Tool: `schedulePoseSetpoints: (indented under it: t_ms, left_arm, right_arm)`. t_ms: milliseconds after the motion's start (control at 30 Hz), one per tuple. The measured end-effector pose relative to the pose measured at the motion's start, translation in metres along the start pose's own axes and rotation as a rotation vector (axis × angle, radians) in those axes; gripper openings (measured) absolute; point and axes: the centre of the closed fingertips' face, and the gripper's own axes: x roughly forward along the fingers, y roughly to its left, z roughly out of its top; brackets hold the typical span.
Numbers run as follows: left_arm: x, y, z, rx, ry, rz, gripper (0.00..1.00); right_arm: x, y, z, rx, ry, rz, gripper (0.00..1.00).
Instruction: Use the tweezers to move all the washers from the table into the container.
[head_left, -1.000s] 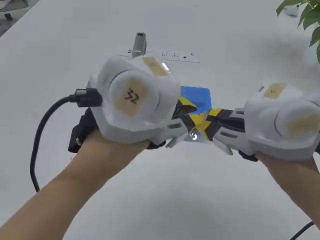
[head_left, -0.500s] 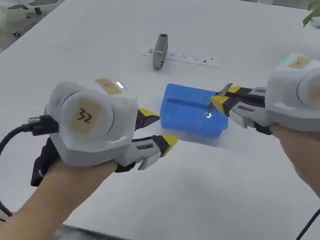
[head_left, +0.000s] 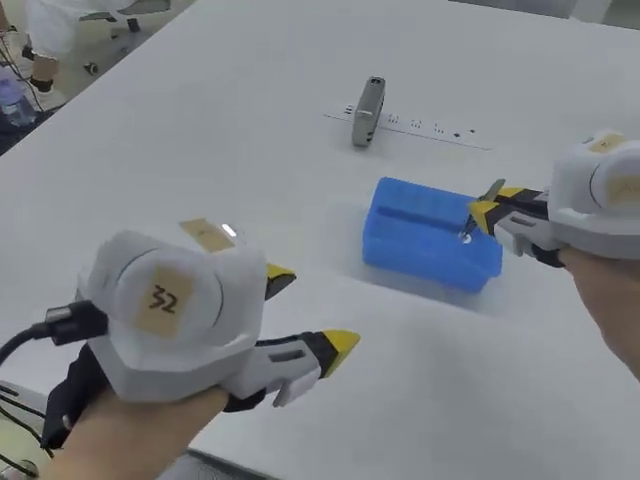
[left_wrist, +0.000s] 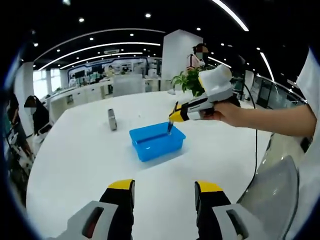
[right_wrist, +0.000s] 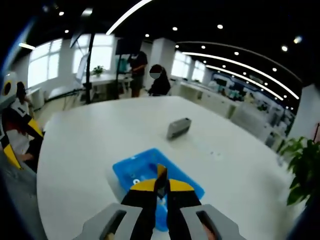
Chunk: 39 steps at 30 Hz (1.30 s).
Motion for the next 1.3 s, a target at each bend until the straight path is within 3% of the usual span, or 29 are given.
schedulePoseSetpoints:
  t_ms: [267, 467, 633, 833, 1033, 1300]
  left_arm:
    - [-0.002, 0.002, -0.004, -0.017, 0.008, 0.040, 0.63]
    - [0.000, 0.001, -0.005, -0.027, 0.011, 0.038, 0.66]
    - [0.001, 0.000, -0.005, -0.092, 0.002, 0.027, 0.73]
    - [0.000, 0.006, -0.006, -0.083, 0.007, 0.044, 0.77]
    - [0.002, 0.008, 0.010, -0.035, -0.019, 0.045, 0.76]
    - [0.012, 0.001, 0.040, 0.040, -0.061, -0.012, 0.72]
  right_arm:
    - [0.015, 0.002, -0.018, 0.042, 0.040, 0.008, 0.03]
    - [0.021, 0.005, -0.025, 0.054, 0.060, 0.017, 0.03]
    - [0.027, 0.009, -0.034, 0.066, 0.079, 0.028, 0.03]
    - [0.026, 0.011, -0.036, 0.086, 0.082, 0.036, 0.03]
    - [0.019, 0.011, -0.033, 0.069, 0.080, 0.029, 0.03]
    - [-0.016, 0.019, -0.002, 0.005, 0.009, 0.006, 0.03]
